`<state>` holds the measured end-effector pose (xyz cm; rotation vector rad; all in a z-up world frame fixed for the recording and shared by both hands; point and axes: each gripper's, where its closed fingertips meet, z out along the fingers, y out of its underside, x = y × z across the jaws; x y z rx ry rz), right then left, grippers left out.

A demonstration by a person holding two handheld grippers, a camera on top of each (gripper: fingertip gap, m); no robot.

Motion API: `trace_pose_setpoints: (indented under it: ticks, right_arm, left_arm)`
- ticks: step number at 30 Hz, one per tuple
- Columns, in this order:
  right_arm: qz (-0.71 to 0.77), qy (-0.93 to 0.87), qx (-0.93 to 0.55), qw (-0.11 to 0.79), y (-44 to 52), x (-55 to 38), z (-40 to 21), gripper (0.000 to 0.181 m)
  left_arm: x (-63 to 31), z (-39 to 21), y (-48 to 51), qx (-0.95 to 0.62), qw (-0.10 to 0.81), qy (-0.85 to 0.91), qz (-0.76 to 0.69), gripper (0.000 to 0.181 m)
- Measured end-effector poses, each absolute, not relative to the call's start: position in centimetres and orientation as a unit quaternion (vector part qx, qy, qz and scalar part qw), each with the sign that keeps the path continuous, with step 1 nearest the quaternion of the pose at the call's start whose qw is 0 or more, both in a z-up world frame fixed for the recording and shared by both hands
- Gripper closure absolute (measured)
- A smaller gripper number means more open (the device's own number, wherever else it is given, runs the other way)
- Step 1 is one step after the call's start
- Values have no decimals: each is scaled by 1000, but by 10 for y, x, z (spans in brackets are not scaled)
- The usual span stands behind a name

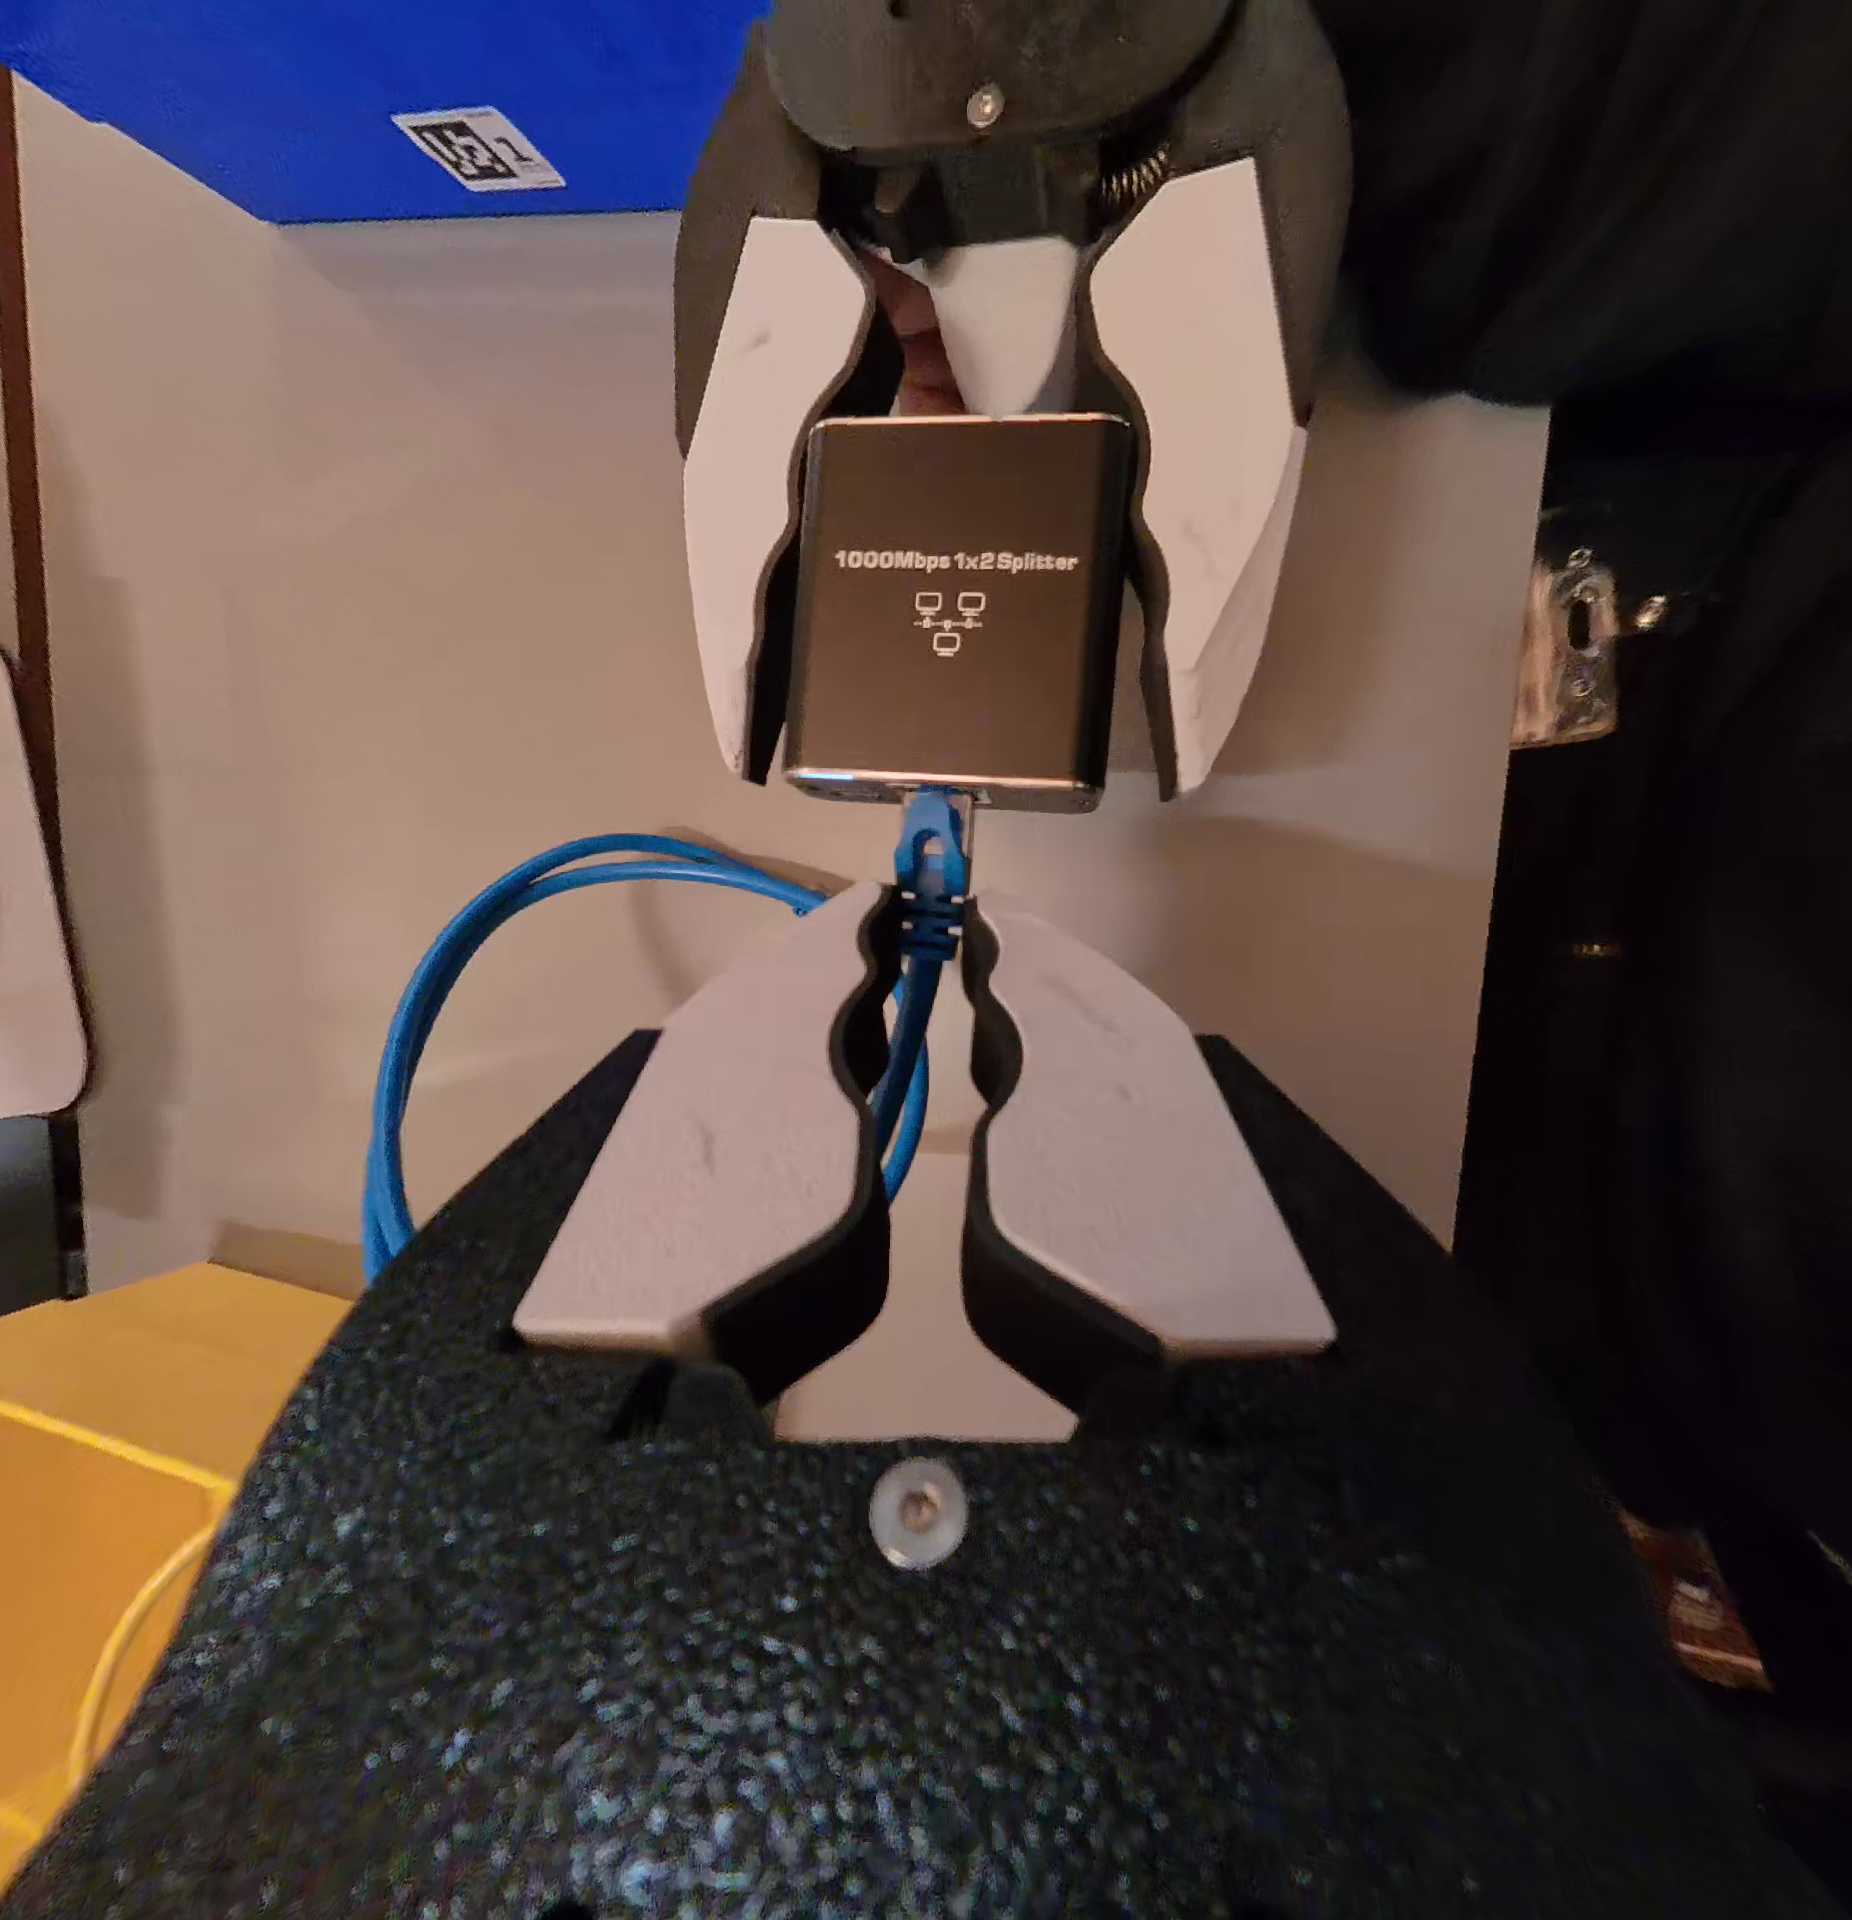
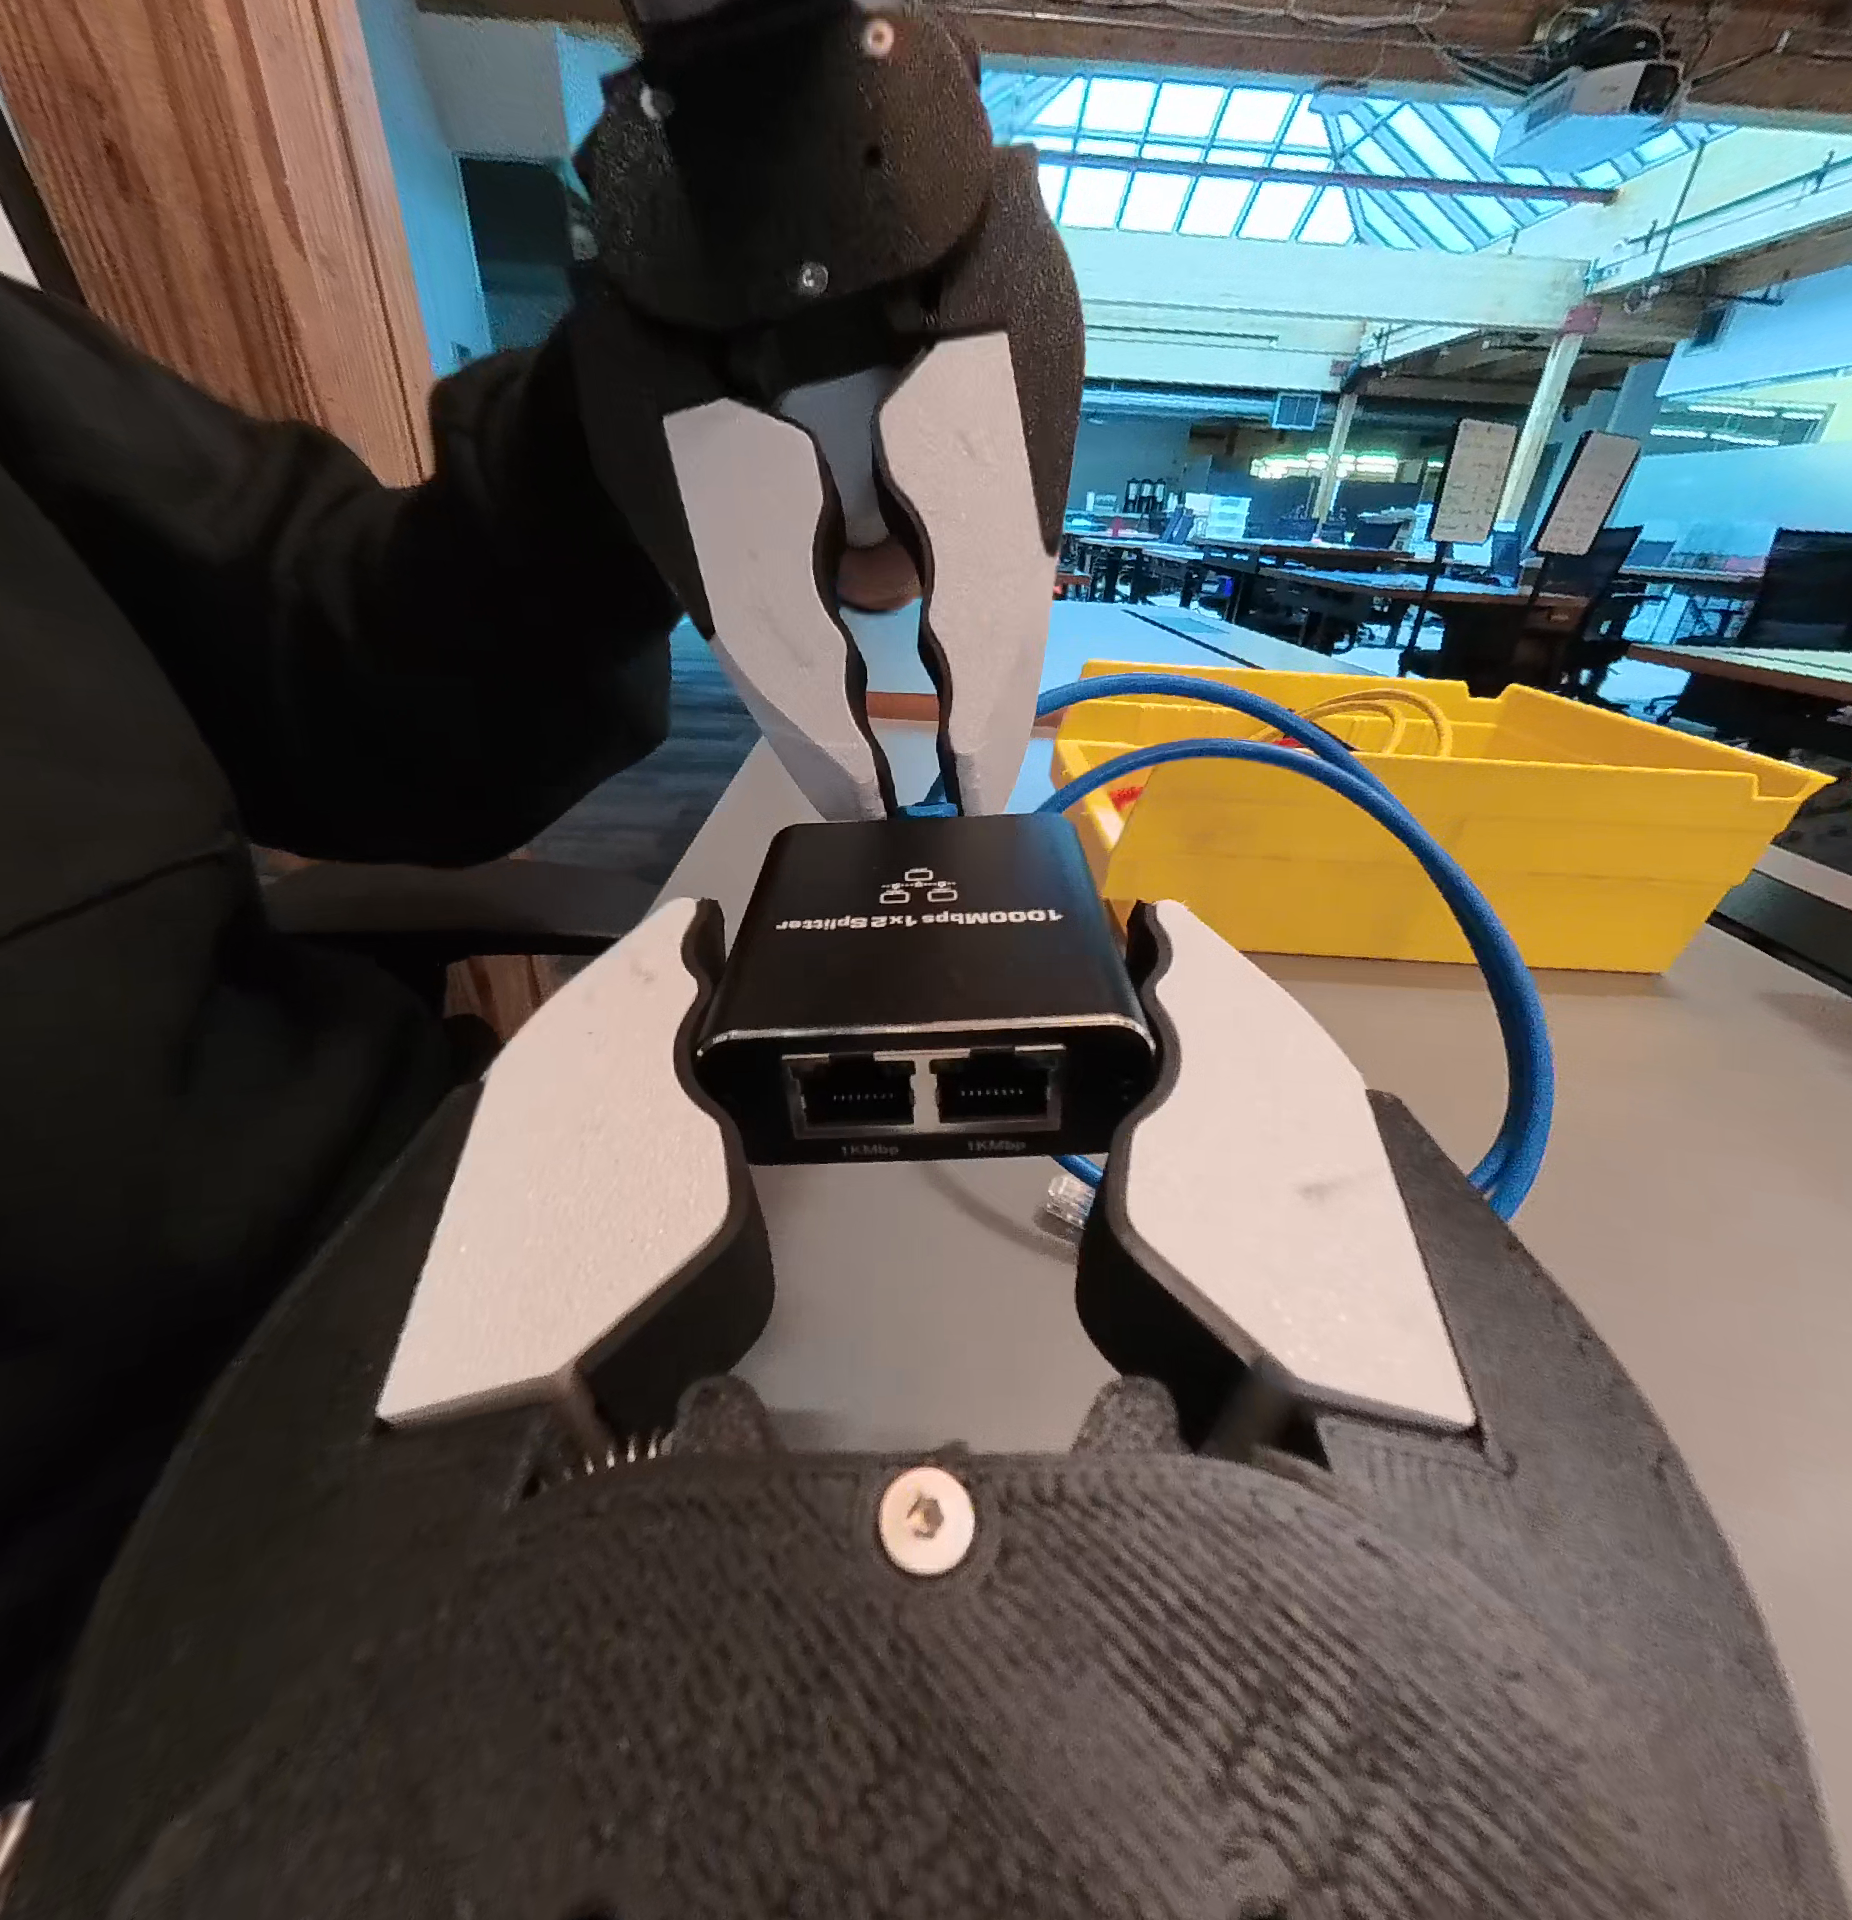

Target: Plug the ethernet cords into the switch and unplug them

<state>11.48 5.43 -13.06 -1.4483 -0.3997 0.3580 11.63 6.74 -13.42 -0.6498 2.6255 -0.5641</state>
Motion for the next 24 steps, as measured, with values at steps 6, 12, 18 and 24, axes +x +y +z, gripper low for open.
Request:
trace_pose_setpoints:
  ticks: [6, 12, 18, 24]
  right_arm:
    - [131, -181, -657, 720, 55, 119, -131, 106]
    - [40, -121, -645, 753, 66, 143, -116, 106]
    - [-122, -55, -644, 754, 73, 174, -106, 107]
    - [-196, -67, -634, 745, 89, 158, -102, 107]
  left_arm:
    - [122, -132, 68, -237, 209, 912, -263, 171]
    - [150, -87, 102, -368, 346, 776, -379, 139]
    - [141, -109, 119, -535, 261, 586, -550, 127]
    - [135, -120, 71, -514, -46, 464, -720, 128]
